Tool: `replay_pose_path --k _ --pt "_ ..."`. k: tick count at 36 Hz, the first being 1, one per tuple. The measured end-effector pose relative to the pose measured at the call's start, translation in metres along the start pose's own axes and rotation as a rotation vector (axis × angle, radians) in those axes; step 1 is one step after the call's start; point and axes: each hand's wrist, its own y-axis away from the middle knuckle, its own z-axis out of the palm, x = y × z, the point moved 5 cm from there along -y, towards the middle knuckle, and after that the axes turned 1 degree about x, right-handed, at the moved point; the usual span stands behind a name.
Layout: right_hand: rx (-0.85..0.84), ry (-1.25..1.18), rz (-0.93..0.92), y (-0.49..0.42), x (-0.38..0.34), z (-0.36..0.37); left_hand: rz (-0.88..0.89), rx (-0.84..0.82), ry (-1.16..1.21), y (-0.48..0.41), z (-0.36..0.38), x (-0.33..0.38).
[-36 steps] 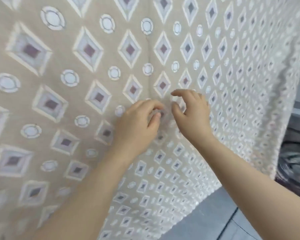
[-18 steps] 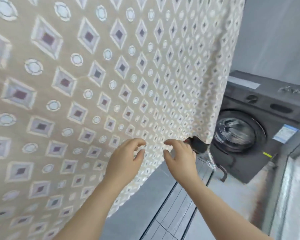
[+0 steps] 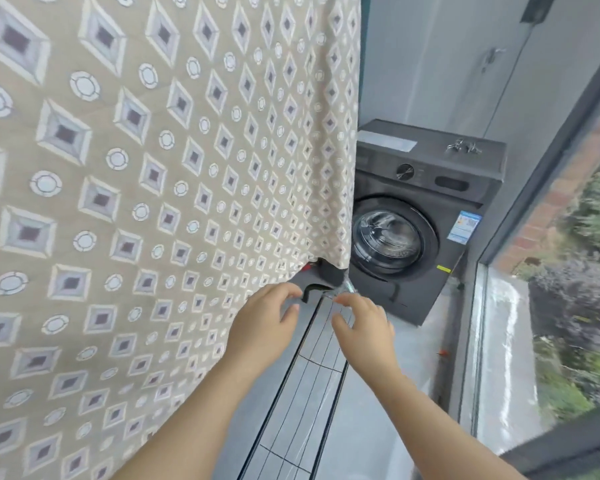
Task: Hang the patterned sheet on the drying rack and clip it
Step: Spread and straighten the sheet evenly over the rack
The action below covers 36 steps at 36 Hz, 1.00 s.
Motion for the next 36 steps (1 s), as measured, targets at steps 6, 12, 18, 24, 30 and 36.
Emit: replay_pose_path --k 6,12,18,24,30,36 --pt "0.092 -0.032 0.019 -0.061 0.01 -0.031 0.078 -0.041 -0.005 -0.065 0.026 0.03" --pt "0.142 -0.066 -0.012 -0.174 0.012 -0.071 0.129 -0.015 0.013 -0.182 0.051 0.066" --pt "0.135 -0.085 -0.039 -0.284 0.01 -0.115 0.152 0.011 0.019 -0.291 0.066 0.109" --pt "0.166 -0.205 -0.067 -0.367 0.034 -0.14 0.163 0.051 0.001 -0.37 0.092 0.137" --pt "0.104 -0.238 -0.159 -0.466 0.038 -0.151 0.114 0.118 -0.026 -0.452 0.105 0.142" --pt "-0.009 -0.27 -0.268 -0.57 0.039 -0.152 -0.001 0.256 0.004 -0.532 0.12 0.142"
